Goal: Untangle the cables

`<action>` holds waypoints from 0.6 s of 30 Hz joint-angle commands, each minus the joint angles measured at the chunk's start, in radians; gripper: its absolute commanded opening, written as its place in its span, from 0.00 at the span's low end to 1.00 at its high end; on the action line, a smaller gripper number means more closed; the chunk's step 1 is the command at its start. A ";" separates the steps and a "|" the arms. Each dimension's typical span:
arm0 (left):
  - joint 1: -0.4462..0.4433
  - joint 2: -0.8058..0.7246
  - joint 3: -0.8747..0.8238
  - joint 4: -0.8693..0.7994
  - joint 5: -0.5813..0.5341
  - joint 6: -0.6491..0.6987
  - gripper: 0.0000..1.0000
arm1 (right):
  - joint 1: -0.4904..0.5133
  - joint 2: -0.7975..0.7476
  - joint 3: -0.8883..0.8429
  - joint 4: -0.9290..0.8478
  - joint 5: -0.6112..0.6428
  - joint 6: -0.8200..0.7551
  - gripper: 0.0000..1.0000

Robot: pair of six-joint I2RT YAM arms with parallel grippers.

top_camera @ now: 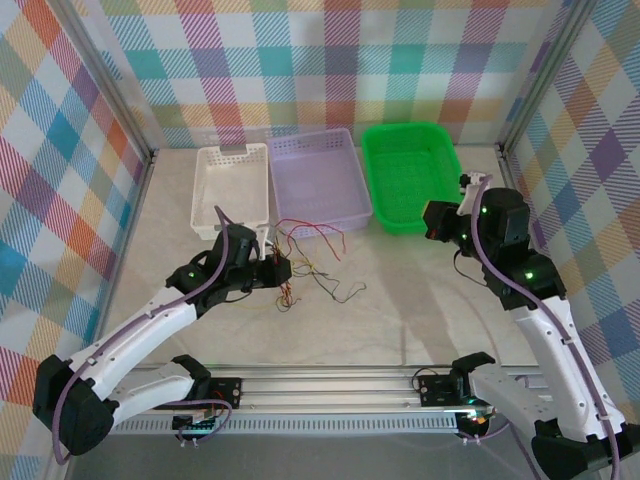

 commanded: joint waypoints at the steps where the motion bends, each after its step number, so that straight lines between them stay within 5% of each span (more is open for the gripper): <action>1: 0.004 -0.013 0.016 0.031 0.017 -0.018 0.00 | -0.002 0.029 -0.037 0.085 -0.242 -0.003 0.00; 4: 0.004 0.000 0.023 0.105 0.049 -0.079 0.00 | 0.026 0.032 -0.152 0.272 -0.462 0.036 0.16; 8: 0.004 0.013 0.057 0.170 0.036 -0.170 0.00 | 0.198 0.048 -0.236 0.362 -0.453 -0.039 0.40; 18: 0.003 0.063 0.099 0.238 0.012 -0.421 0.00 | 0.467 0.170 -0.419 0.666 -0.331 -0.143 0.52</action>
